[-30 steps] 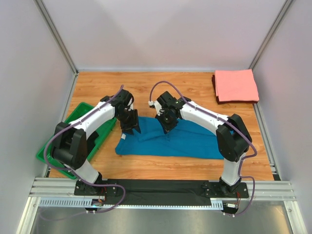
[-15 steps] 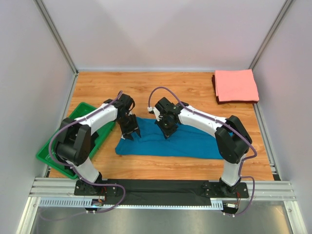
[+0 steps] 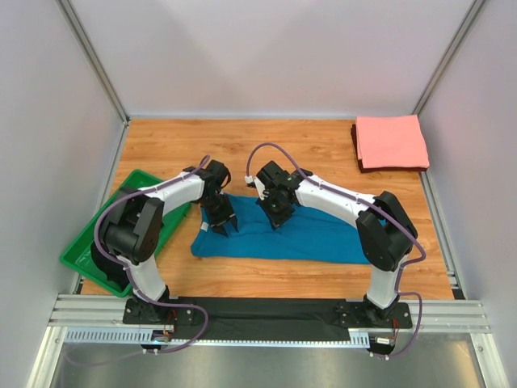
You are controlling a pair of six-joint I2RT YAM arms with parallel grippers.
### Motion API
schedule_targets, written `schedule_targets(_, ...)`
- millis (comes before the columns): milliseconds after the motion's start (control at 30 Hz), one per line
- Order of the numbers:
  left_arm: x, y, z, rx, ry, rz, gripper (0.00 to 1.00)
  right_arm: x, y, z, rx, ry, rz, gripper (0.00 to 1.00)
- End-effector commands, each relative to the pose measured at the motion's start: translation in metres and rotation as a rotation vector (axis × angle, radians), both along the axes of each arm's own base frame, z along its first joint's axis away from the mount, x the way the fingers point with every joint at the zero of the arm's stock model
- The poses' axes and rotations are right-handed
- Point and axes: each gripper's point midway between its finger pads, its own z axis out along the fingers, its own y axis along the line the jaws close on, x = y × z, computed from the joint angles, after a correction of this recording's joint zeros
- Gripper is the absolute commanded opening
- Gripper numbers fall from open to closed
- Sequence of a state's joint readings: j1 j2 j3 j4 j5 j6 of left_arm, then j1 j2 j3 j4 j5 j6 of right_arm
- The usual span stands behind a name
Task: Fold and stack the t-shirts
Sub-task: Fold the tshirt
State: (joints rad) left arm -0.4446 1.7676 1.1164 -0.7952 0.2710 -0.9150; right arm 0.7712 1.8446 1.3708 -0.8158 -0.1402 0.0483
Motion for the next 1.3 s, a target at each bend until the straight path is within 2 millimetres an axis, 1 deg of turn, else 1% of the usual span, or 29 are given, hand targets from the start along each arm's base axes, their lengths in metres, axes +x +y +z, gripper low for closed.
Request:
schedule_targets(0,0.009,-0.015,0.007,-0.023,-0.035,-0.028,0.43,0.008,0.012,0.023,0.078,-0.057,-0.020,0.00)
schedule_targets(33,0.009,-0.018,0.009,-0.028,-0.047,-0.046,0.37,0.008,0.012,0.024,0.080,-0.056,-0.026,0.00)
schedule_targets(67,0.009,-0.019,0.011,-0.030,-0.053,-0.055,0.26,0.008,0.012,0.025,0.082,-0.056,-0.027,0.00)
schedule_targets(100,0.009,-0.017,0.011,-0.016,-0.057,-0.057,0.07,0.008,0.012,0.026,0.081,-0.058,-0.031,0.00)
schedule_targets(133,0.010,-0.016,0.017,-0.012,-0.065,-0.063,0.02,0.009,0.012,0.028,0.083,-0.062,-0.035,0.00)
schedule_targets(167,0.012,-0.014,0.020,0.002,-0.073,-0.067,0.00,0.010,0.012,0.030,0.084,-0.068,-0.036,0.00)
schedule_targets(200,0.016,-0.008,0.022,0.042,-0.092,-0.066,0.00,0.010,0.011,0.032,0.082,-0.072,-0.040,0.00)
schedule_targets(233,0.010,0.001,0.025,0.084,-0.074,-0.070,0.00,0.012,0.010,0.034,0.076,-0.080,-0.044,0.00)
schedule_targets(267,0.017,0.003,0.035,0.103,-0.108,-0.076,0.00,0.014,0.011,0.039,0.078,-0.087,-0.042,0.00)
schedule_targets(300,0.022,0.012,0.038,0.150,-0.136,-0.076,0.00,0.012,0.009,0.039,0.069,-0.082,-0.038,0.00)
schedule_targets(333,0.021,0.018,0.042,0.178,-0.137,-0.075,0.00,0.012,0.008,0.040,0.063,-0.084,-0.037,0.00)
schedule_targets(400,0.027,0.024,0.051,0.213,-0.185,-0.074,0.00,0.013,0.005,0.044,0.054,-0.094,-0.036,0.00)
schedule_targets(467,0.026,0.026,0.056,0.213,-0.195,-0.075,0.00,0.012,0.004,0.047,0.054,-0.099,-0.036,0.00)
schedule_targets(533,0.024,0.027,0.057,0.216,-0.190,-0.076,0.00,0.011,0.002,0.052,0.052,-0.106,-0.033,0.00)
schedule_targets(667,0.025,0.038,0.056,0.274,-0.205,-0.068,0.00,0.008,0.001,0.054,0.060,-0.098,-0.031,0.00)
schedule_targets(767,0.022,0.045,0.054,0.301,-0.202,-0.072,0.00,0.005,0.003,0.047,0.064,-0.077,-0.035,0.00)
schedule_targets(800,0.020,0.046,0.053,0.306,-0.204,-0.076,0.00,0.002,0.002,0.041,0.062,-0.060,-0.043,0.01)
schedule_targets(867,0.015,0.050,0.046,0.325,-0.188,-0.087,0.00,0.001,0.004,0.038,0.078,-0.057,-0.048,0.02)
schedule_targets(900,0.016,0.048,0.042,0.316,-0.190,-0.093,0.00,0.002,0.004,0.035,0.077,-0.056,-0.058,0.03)
schedule_targets(933,0.012,0.046,0.036,0.306,-0.170,-0.117,0.00,0.000,0.003,0.032,0.073,-0.052,-0.066,0.08)
schedule_targets(967,0.012,0.043,0.033,0.293,-0.165,-0.128,0.00,0.000,0.002,0.030,0.067,-0.051,-0.077,0.13)
schedule_targets(1000,0.013,0.038,0.030,0.280,-0.163,-0.155,0.00,0.005,-0.003,0.030,0.051,-0.073,-0.099,0.18)
schedule_targets(1033,0.013,0.037,0.029,0.276,-0.162,-0.182,0.01,0.007,-0.006,0.031,0.048,-0.082,-0.133,0.26)
schedule_targets(1067,0.013,0.036,0.029,0.285,-0.162,-0.196,0.08,0.010,-0.009,0.035,0.052,-0.095,-0.159,0.29)
schedule_targets(1100,0.010,0.038,0.030,0.299,-0.146,-0.210,0.13,0.015,-0.014,0.037,0.045,-0.112,-0.195,0.32)
schedule_targets(1133,0.013,0.038,0.034,0.307,-0.151,-0.212,0.18,0.024,-0.024,0.040,0.047,-0.120,-0.260,0.35)
schedule_targets(1167,0.014,0.041,0.036,0.327,-0.151,-0.211,0.23,0.028,-0.029,0.047,0.066,-0.122,-0.342,0.36)
schedule_targets(1200,0.016,0.042,0.042,0.337,-0.158,-0.206,0.27,0.041,-0.047,0.049,0.034,-0.161,-0.443,0.36)
schedule_targets(1267,0.022,0.043,0.048,0.354,-0.176,-0.202,0.34,0.047,-0.060,0.050,0.029,-0.160,-0.561,0.37)
